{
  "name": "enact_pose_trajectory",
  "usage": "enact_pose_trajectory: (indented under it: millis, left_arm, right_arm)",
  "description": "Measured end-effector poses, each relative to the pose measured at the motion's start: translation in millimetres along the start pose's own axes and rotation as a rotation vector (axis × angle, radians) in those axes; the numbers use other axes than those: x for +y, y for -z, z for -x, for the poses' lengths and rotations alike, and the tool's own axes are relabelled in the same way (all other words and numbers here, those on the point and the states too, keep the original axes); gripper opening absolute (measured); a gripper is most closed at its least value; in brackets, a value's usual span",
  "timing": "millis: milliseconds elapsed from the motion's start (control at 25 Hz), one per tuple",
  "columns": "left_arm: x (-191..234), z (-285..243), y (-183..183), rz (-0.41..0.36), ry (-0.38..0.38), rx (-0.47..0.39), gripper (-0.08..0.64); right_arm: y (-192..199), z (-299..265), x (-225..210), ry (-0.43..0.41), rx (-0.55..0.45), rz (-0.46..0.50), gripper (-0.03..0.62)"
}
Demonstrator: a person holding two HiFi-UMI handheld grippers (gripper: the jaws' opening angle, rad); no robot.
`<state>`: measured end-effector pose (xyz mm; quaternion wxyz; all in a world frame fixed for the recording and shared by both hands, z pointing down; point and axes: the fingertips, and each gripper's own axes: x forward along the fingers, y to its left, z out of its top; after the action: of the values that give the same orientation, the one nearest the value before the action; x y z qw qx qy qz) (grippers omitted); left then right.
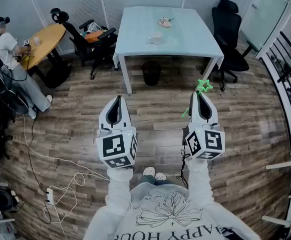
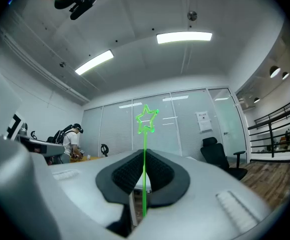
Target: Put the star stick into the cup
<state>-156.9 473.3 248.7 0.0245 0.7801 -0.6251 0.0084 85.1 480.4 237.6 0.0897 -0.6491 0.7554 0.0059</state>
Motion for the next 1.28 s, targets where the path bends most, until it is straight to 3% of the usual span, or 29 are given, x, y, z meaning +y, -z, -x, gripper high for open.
enact_pose_trajectory:
  millis: [880,1280]
  left_arm:
    - [31.3,-59.0,19.4,-0.003,0.036,0.031,0.006]
    - [32.5,-139.8,19.2,-0.01,0.005,0.023,0.006]
  right_arm:
    - [30.5,-53.0,8.3,0.027,0.012,-0.032,0.021]
    - [41.7,-136.8,-20.4,-0.01,0.002,-0.037,0.021]
